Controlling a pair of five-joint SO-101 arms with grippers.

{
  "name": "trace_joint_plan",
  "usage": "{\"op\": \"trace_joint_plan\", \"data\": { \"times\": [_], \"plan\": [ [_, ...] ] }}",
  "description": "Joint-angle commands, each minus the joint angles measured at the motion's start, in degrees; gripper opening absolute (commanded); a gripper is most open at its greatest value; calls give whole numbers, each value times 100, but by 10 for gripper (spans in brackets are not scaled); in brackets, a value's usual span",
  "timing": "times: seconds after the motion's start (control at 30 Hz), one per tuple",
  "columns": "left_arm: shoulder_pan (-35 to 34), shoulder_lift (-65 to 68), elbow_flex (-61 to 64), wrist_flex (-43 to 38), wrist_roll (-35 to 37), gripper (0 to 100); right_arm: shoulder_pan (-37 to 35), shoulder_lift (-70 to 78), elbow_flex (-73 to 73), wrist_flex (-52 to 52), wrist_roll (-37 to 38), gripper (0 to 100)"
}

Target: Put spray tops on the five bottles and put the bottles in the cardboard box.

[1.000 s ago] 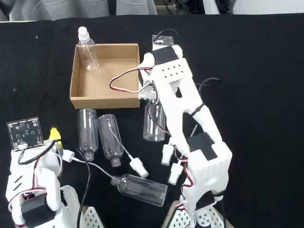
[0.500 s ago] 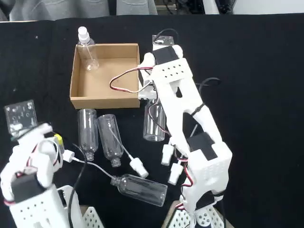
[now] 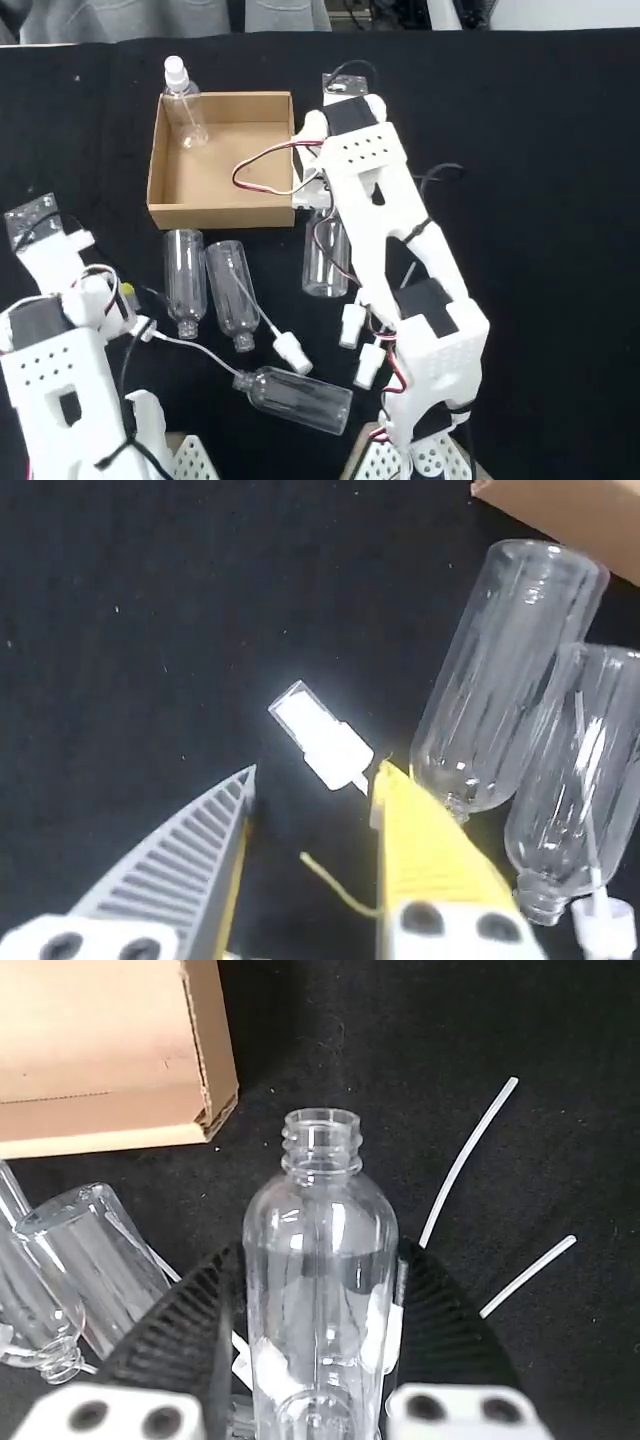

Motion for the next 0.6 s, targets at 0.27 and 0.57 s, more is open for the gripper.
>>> {"op": "trace_joint_plan", "data": {
  "times": [0.27, 0.57],
  "plan": [
    [-48, 1363, -778, 9, 1081, 175, 114, -22, -303, 62, 53, 99],
    [-48, 2242, -1059, -9, 1354, 175, 97, 277, -374, -18, 62, 99]
  ]
}}
